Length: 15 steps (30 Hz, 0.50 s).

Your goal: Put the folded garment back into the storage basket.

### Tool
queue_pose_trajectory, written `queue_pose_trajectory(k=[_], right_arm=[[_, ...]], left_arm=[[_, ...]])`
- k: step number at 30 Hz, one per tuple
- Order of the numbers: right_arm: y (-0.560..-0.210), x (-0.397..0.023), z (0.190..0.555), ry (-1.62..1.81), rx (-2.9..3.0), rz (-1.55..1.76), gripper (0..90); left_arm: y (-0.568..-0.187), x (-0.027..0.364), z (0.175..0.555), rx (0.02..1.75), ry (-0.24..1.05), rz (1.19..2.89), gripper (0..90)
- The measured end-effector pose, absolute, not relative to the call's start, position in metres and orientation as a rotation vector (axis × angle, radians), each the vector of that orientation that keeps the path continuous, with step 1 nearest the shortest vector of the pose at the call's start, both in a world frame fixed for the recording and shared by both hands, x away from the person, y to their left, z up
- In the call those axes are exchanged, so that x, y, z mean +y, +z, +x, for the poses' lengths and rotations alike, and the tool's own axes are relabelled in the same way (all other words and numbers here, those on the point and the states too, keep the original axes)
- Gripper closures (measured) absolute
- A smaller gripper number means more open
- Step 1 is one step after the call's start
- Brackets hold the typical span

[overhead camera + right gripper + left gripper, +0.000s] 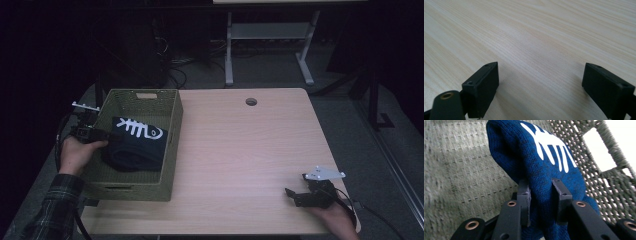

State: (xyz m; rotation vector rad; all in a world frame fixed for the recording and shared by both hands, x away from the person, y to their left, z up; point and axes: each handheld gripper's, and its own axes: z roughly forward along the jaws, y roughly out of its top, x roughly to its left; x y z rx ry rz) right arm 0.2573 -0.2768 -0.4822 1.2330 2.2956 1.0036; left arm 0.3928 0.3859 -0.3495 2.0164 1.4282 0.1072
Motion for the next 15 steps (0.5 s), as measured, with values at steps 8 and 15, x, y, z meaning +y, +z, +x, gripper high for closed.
queue_pose_trajectory(k=[8,15], right_arm=[[-0.4823,-0.2769,0.2573,1.004,2.296,1.231,13.4],[-0.4822,-0.2769,0.2573,1.004,2.296,1.232,13.4]], left_arm=[[-0.3541,0.387,0.395,1.453,0.167,2.057,65.9],[-0.3552,0.3896,0.3956,1.481,0.214,2.067,57.2]])
